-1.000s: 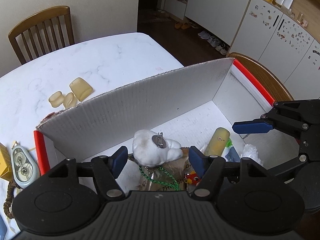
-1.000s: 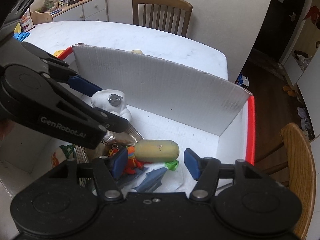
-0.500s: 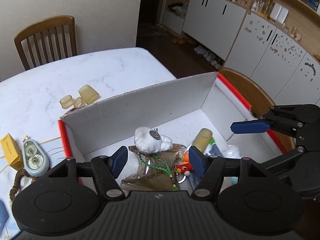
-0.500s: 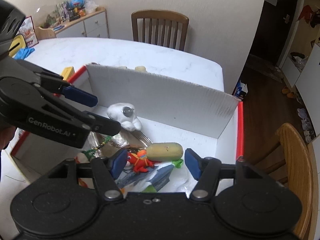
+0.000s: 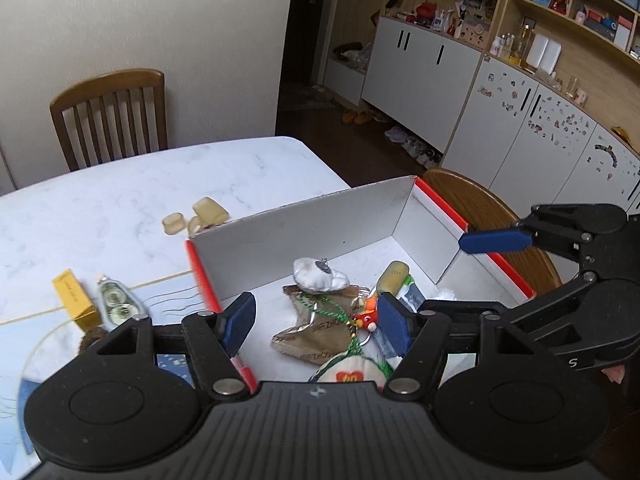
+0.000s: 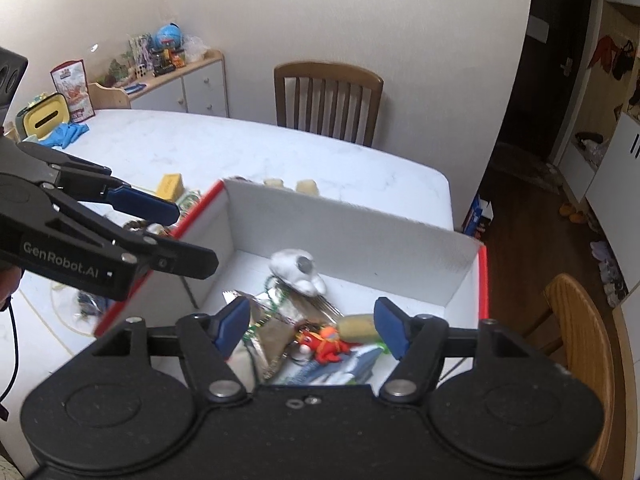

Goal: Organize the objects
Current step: 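Withdraw both grippers from the box back over the table, then grasp brown hair tie with left gripper while right gripper grasps black plastic bag, then carry brown hair tie with left gripper while right gripper carries black bag into box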

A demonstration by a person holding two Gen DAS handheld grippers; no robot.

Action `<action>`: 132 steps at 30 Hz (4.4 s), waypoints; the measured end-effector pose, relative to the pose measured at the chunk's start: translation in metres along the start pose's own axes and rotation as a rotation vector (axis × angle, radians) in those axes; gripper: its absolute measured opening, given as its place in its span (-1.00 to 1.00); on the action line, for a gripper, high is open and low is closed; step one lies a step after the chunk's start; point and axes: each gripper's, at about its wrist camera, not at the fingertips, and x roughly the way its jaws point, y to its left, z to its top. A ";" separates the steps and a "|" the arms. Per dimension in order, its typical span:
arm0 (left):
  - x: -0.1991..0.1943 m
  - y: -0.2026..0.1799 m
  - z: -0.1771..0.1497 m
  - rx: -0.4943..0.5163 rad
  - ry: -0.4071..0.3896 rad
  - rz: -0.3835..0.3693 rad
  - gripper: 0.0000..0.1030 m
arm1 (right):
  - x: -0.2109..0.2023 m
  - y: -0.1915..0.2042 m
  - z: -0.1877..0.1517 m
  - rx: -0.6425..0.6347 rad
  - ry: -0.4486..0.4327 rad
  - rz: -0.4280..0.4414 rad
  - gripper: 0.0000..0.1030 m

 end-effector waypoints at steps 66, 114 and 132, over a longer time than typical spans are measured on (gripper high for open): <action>0.026 0.219 -0.080 -0.057 0.071 0.043 0.72 | 0.122 0.244 -0.002 0.056 0.181 0.074 0.72; 0.038 0.219 -0.088 -0.007 0.072 0.046 -0.63 | 0.125 0.236 -0.002 0.108 0.199 0.081 -0.33; -0.052 0.193 -0.084 -0.079 0.013 -0.010 -0.63 | 0.043 0.202 0.020 0.204 0.062 0.058 -0.33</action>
